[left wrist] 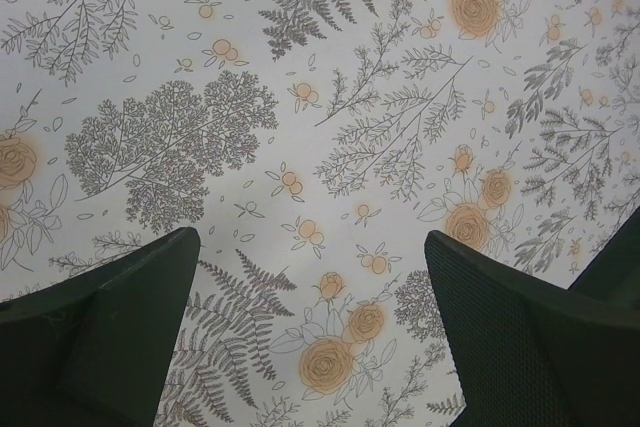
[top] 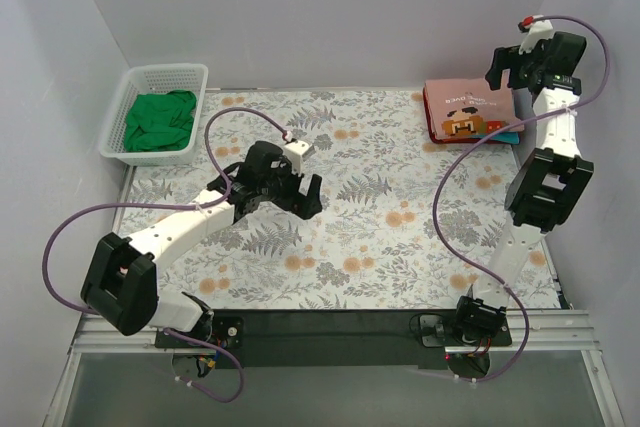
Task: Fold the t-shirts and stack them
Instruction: Neatly place the folded tshirt to the corner
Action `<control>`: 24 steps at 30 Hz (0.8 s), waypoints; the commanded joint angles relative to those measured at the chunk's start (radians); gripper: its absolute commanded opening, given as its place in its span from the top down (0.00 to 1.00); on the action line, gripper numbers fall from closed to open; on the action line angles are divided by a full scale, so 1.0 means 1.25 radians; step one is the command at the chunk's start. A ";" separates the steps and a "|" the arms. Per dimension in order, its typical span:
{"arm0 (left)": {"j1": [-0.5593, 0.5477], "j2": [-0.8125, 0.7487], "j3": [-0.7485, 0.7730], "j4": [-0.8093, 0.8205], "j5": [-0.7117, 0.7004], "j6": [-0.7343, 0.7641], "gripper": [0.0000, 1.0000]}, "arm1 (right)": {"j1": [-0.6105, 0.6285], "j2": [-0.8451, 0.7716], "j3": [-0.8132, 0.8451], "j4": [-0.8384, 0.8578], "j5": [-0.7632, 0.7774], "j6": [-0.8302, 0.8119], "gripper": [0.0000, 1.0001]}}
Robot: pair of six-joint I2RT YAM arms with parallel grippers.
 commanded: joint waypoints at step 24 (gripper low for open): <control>0.093 -0.024 0.063 -0.055 0.073 -0.055 0.03 | -0.058 -0.010 -0.287 0.120 0.217 0.135 0.99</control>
